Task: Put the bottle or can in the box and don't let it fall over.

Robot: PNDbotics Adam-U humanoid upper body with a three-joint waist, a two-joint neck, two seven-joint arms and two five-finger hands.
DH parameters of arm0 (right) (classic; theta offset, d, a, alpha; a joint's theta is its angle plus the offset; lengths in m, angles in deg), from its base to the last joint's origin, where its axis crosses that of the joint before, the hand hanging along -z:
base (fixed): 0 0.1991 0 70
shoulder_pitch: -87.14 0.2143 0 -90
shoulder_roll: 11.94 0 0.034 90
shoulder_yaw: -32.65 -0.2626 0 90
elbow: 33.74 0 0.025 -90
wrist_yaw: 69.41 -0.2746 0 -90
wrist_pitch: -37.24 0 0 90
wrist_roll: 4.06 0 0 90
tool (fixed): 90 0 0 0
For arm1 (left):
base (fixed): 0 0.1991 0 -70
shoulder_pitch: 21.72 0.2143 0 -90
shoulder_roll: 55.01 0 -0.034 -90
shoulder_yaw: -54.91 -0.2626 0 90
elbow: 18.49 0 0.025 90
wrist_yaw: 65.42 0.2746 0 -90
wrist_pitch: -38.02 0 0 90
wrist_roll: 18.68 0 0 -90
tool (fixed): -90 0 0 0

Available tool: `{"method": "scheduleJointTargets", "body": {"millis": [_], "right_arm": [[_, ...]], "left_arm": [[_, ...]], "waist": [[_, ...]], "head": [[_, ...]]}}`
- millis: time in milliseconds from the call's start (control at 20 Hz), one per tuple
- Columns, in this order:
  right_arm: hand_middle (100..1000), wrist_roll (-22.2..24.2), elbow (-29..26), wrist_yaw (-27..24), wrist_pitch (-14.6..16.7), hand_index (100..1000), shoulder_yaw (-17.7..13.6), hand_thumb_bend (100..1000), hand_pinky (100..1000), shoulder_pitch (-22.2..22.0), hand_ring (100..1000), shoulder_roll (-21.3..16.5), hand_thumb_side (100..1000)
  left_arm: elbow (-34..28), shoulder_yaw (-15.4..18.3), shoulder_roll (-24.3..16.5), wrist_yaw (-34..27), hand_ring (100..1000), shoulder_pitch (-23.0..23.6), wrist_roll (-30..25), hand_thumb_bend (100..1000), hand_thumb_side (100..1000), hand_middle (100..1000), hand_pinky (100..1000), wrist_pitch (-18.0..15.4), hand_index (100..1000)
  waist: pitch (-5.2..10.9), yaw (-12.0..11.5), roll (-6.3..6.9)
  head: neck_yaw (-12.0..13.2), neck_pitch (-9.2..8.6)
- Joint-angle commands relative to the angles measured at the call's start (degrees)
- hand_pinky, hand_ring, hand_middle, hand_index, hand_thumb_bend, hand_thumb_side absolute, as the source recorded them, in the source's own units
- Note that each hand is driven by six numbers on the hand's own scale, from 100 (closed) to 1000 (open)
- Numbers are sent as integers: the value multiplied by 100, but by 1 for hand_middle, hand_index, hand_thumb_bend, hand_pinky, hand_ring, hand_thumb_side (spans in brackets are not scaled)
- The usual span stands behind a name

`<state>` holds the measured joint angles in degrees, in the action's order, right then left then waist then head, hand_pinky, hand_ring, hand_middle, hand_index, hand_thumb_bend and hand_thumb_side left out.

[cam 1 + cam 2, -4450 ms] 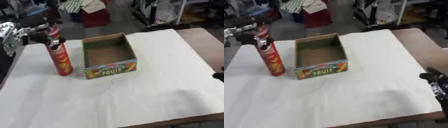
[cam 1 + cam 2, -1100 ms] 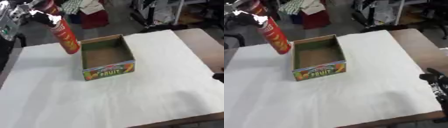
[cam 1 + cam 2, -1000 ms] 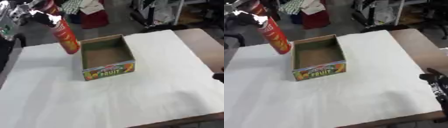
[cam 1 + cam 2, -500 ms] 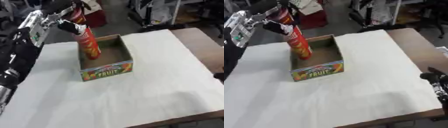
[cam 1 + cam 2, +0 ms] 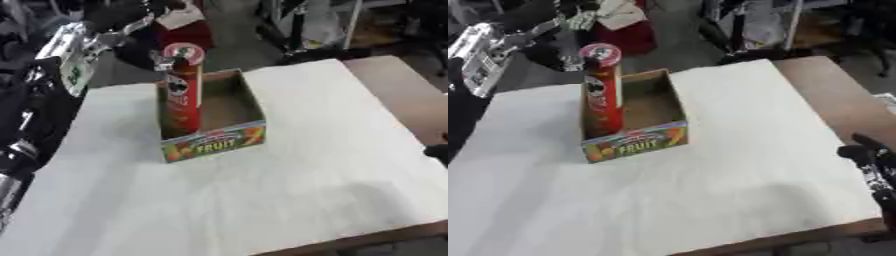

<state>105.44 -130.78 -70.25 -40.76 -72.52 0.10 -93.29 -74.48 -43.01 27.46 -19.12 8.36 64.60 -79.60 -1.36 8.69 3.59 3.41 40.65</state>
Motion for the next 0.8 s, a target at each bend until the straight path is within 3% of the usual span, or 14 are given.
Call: {"method": "scheduleJointTargets", "body": {"millis": [50, 100, 150, 250, 350, 450, 650, 700, 800], "right_arm": [[705, -36, -50, -37, 8, 890, -66, 100, 986, 29, 818, -78, 673], [705, -50, -51, -32, 8, 890, -79, 100, 986, 24, 818, -81, 673], [704, -63, -51, -27, 7, 890, -92, 100, 987, 19, 818, -83, 673], [704, -84, -49, -18, 7, 890, -111, 100, 987, 11, 818, -82, 673], [704, -95, -46, -15, 7, 890, -123, 100, 987, 7, 817, -80, 674], [704, -101, -41, -10, 7, 890, -129, 100, 987, 6, 817, -80, 674], [704, -102, -38, -7, 9, 890, -128, 100, 987, 6, 817, -80, 674], [703, -112, -37, -11, 11, 890, -142, 100, 987, 9, 817, -69, 675], [703, -171, -49, -32, 29, 890, -215, 100, 987, 74, 817, -10, 675]], "left_arm": [[-832, 297, -598, -1062, 895, 211, 401, 599, 844, 917, 941, 231, 1000], [-1179, 374, -745, -1499, 891, 428, 513, 594, 842, 914, 939, 350, 1000], [-1530, 476, -858, -1925, 849, 709, 617, 522, 846, 878, 904, 475, 995], [-2355, 779, -972, -2839, 817, 1530, 832, 475, 845, 851, 875, 749, 986], [-3128, 1114, -879, -3603, 785, 2411, 1002, 416, 864, 820, 843, 1029, 975], [-3738, 1355, -741, -4134, 785, 3092, 1114, 416, 864, 820, 843, 1264, 975], [-4169, 1463, -713, -4420, 785, 3354, 1093, 416, 864, 820, 843, 1549, 975], [-4172, 1498, -684, -4452, 744, 3394, 1105, 321, 941, 785, 805, 1595, 969], [-3995, 1656, -483, -4586, 738, 3601, 1222, 311, 957, 780, 800, 1739, 969]], "waist": [[40, -65, -31], [39, -94, -28], [35, -127, -29], [31, -175, -28], [18, -223, -30], [10, -251, -31], [8, -257, -30], [-21, -286, -59], [-169, -485, -159]], "head": [[-92, -48], [-109, -46], [-125, -43], [-127, -30], [-136, -13], [-139, 14], [-138, 22], [-113, 57], [-91, 24]]}}
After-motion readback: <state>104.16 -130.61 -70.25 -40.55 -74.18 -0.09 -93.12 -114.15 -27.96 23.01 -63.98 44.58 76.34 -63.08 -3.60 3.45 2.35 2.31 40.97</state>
